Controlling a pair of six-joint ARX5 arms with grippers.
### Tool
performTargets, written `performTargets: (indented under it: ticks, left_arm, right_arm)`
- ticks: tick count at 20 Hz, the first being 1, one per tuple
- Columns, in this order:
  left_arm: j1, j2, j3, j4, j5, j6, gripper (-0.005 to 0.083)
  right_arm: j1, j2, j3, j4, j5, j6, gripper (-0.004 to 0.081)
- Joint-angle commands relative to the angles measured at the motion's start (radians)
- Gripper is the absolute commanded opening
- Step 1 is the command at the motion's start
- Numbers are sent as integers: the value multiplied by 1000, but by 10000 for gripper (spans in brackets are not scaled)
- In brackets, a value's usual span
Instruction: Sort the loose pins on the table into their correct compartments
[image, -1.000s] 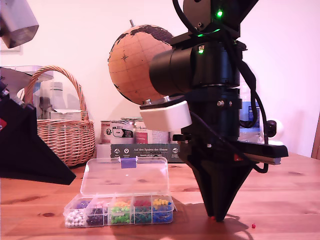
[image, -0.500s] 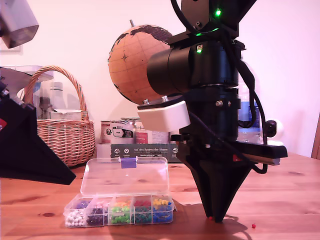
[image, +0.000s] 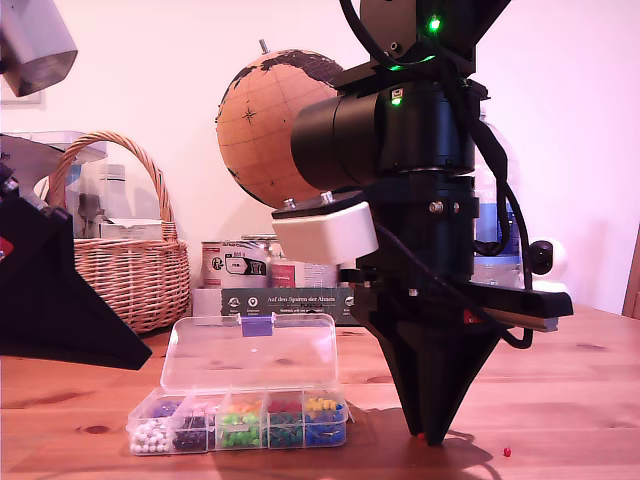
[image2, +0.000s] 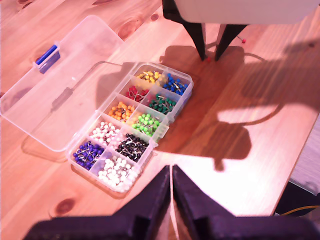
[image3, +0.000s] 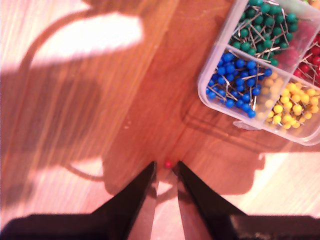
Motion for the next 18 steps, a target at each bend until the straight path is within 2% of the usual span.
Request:
performTargets:
  ticks: [1,14,18]
  left_arm:
    - [4,8,-22,8,0,-3,-24]
    - [4,8,-22,8,0,-3,-24]
    - [4,8,-22,7,0,-3,-24]
  right_arm:
    - [11,29,-11,8,-4,-1,107]
    - [22,29,-11,3,-5,1,103]
    - [21,29,-11,-6,-8,1,67]
